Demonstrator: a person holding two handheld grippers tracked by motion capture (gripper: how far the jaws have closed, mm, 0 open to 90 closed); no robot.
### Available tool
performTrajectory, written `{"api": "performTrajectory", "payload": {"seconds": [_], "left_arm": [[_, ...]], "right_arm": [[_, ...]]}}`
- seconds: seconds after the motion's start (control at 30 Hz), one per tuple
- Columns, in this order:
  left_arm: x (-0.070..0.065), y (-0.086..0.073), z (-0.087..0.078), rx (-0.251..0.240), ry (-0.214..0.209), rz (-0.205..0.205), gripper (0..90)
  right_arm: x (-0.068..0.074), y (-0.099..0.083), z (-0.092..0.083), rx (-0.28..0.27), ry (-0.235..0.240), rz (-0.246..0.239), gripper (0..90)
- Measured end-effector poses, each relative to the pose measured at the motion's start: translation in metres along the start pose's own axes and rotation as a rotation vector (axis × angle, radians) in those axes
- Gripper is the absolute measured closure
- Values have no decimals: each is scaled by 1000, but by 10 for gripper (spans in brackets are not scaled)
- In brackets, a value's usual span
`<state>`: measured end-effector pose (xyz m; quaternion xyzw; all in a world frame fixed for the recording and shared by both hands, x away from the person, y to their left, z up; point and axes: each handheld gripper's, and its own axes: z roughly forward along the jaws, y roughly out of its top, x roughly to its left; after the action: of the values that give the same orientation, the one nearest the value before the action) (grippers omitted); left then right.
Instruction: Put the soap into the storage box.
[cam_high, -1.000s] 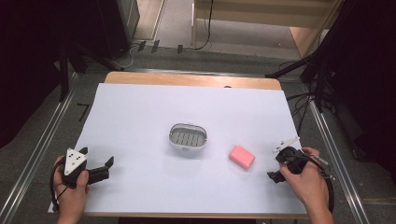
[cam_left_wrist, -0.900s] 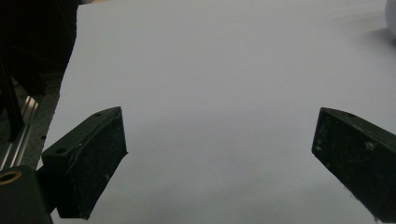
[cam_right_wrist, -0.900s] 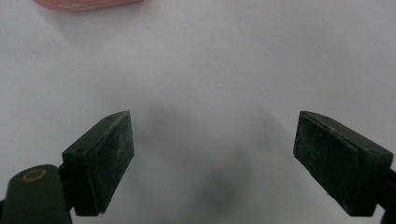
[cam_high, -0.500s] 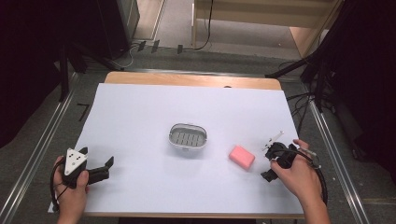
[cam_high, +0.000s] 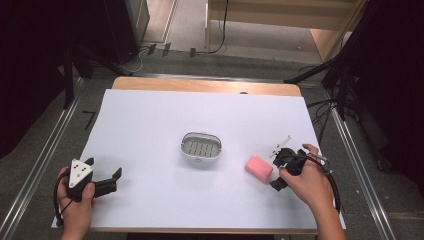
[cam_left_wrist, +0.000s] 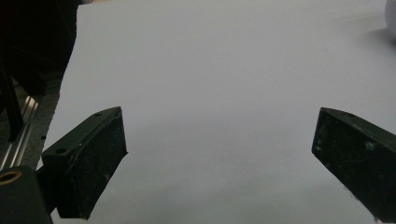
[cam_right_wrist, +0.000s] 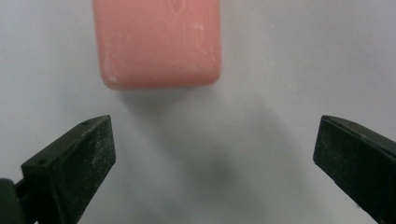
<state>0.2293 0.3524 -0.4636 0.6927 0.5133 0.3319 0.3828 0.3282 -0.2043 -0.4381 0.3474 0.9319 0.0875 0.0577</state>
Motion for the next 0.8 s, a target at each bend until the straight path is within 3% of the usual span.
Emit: {"api": "performTrajectory", "payload": {"seconds": [0.63, 0.8], "left_arm": [[0, 0, 0, 1, -1, 1, 36], [0, 0, 0, 1, -2, 0, 36]], "right_arm": [[13, 34, 9, -10, 54, 0, 1], [14, 40, 11, -20, 57, 1, 55]]}}
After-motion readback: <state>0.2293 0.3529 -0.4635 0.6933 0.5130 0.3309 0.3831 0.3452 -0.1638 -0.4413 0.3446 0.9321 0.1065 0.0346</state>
